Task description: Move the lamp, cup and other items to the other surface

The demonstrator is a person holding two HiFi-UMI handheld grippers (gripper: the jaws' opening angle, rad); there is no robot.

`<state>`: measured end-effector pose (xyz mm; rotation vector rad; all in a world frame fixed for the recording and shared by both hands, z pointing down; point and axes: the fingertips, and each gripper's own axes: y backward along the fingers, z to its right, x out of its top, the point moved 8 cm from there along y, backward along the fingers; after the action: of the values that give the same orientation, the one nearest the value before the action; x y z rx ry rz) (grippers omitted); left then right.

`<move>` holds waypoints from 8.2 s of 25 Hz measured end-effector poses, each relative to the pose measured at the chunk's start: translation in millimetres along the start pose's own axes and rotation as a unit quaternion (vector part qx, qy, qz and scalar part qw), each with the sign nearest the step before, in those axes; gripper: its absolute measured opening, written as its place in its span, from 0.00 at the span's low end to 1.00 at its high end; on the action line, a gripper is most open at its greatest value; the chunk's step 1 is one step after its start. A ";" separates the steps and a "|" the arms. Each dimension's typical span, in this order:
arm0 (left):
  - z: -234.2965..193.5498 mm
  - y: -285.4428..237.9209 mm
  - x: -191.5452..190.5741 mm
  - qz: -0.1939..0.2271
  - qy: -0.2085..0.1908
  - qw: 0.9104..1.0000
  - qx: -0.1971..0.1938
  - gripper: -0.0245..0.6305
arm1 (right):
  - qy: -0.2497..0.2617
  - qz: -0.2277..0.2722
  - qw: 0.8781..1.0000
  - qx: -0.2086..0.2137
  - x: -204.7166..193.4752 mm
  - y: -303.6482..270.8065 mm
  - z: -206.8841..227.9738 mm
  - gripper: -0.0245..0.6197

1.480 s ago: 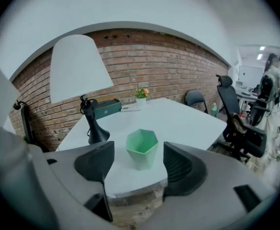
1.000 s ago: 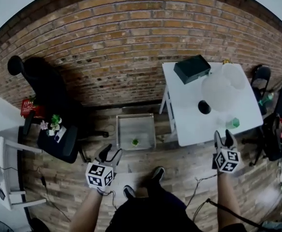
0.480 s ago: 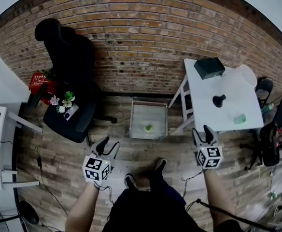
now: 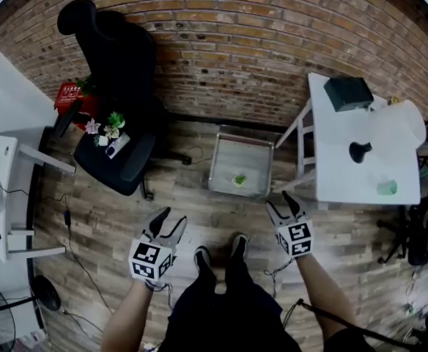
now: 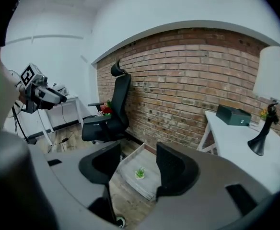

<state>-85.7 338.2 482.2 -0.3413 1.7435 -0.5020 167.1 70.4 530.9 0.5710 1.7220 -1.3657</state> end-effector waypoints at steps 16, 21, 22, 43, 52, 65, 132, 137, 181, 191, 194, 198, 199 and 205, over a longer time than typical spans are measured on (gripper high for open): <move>32.1 -105.6 -25.5 -0.086 -0.003 0.996 0.009 0.34 | -0.013 -0.091 0.991 0.097 -142.2 -147.7 36.3 0.46; 17.8 -141.2 -66.1 -0.091 0.012 0.996 -0.008 0.34 | -0.012 -0.096 0.990 0.104 -161.1 -186.9 34.1 0.46; 13.2 -147.4 -77.1 -0.100 0.021 0.995 -0.011 0.34 | -0.012 -0.097 0.990 0.104 -165.6 -193.9 34.0 0.47; -76.3 -209.5 -211.7 -0.135 0.051 0.989 0.002 0.34 | -0.023 -0.136 0.985 0.106 -302.8 -372.3 14.7 0.55; -103.5 -213.0 -228.7 -0.110 0.051 0.992 0.032 0.34 | 0.012 -0.128 0.984 0.124 -314.9 -418.3 5.1 0.47; -75.4 -178.2 -158.7 -0.096 0.045 0.994 0.018 0.33 | 0.009 -0.120 0.985 0.125 -226.1 -335.6 11.8 0.45; 112.9 -134.3 81.4 -0.028 0.019 0.998 -0.049 0.31 | -0.191 -0.072 0.960 -0.191 -80.8 61.2 280.9 0.45; 124.8 -139.0 81.3 -0.036 0.019 0.998 -0.048 0.31 | -0.188 -0.057 0.965 -0.174 -89.1 55.6 278.0 0.46; 107.2 34.2 294.5 0.272 -0.110 0.922 -0.252 0.27 | -0.042 0.312 0.915 -0.252 249.6 243.5 -6.8 0.31; 135.9 86.5 304.3 0.323 -0.135 0.908 -0.233 0.26 | 0.018 0.362 0.901 -0.238 272.9 274.3 -39.7 0.23; 144.8 76.6 293.0 0.301 -0.116 0.918 -0.230 0.26 | 0.014 0.354 0.907 -0.229 264.8 272.4 -27.3 0.19; 152.5 65.8 276.6 0.283 -0.101 0.929 -0.214 0.26 | 0.011 0.344 0.911 -0.227 249.4 271.7 -14.3 0.11; 155.2 64.3 274.4 0.281 -0.099 0.931 -0.211 0.26 | 0.011 0.342 0.912 -0.227 246.7 272.7 -11.6 0.10; 174.9 61.8 270.2 0.278 -0.100 0.935 -0.195 0.25 | 0.014 0.339 0.914 -0.223 234.0 281.9 -2.5 0.05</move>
<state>25.2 234.7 191.7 -0.1519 1.6393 0.2850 258.0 123.4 180.0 0.8195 1.5656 -0.4588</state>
